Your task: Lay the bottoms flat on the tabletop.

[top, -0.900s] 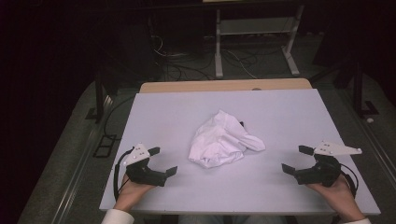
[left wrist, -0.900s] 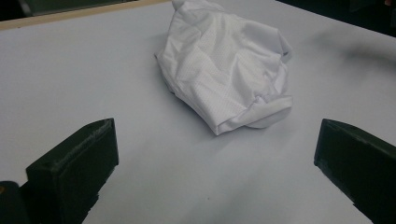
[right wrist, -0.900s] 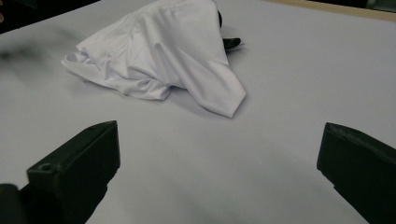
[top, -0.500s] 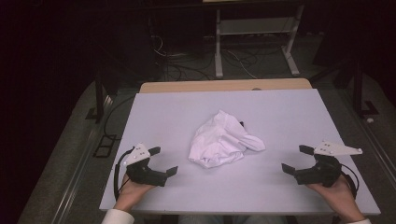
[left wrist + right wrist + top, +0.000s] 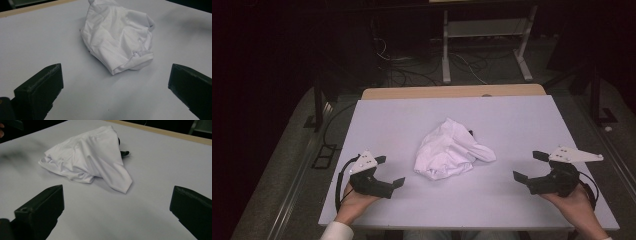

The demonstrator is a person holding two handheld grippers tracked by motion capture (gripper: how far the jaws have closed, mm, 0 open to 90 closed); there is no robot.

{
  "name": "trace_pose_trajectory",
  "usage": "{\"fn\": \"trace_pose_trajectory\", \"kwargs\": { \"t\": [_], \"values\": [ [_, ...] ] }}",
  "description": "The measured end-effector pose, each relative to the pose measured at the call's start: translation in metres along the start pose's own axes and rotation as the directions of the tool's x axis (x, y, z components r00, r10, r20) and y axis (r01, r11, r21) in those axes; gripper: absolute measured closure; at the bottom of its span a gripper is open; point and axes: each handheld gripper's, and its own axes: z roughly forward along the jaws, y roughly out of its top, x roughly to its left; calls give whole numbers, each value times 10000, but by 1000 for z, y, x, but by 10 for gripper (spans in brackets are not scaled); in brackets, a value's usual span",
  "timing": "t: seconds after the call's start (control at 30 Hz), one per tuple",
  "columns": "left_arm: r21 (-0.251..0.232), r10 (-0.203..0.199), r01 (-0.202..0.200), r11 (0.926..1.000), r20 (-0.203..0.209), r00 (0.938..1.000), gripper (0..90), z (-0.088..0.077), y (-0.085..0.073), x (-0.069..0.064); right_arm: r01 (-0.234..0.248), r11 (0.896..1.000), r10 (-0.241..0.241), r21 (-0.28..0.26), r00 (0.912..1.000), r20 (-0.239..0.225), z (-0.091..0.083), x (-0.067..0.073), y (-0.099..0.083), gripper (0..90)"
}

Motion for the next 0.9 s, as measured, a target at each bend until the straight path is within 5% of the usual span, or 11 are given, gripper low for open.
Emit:
{"fn": "trace_pose_trajectory", "kwargs": {
  "t": [0.9],
  "values": [
    [76, 303, -306, 9995, 416, 9987, 0, 13, 31, 1, 299, 9984, -286, 472, 9992, -263, 25, -2, 18, 0]
  ]
}}
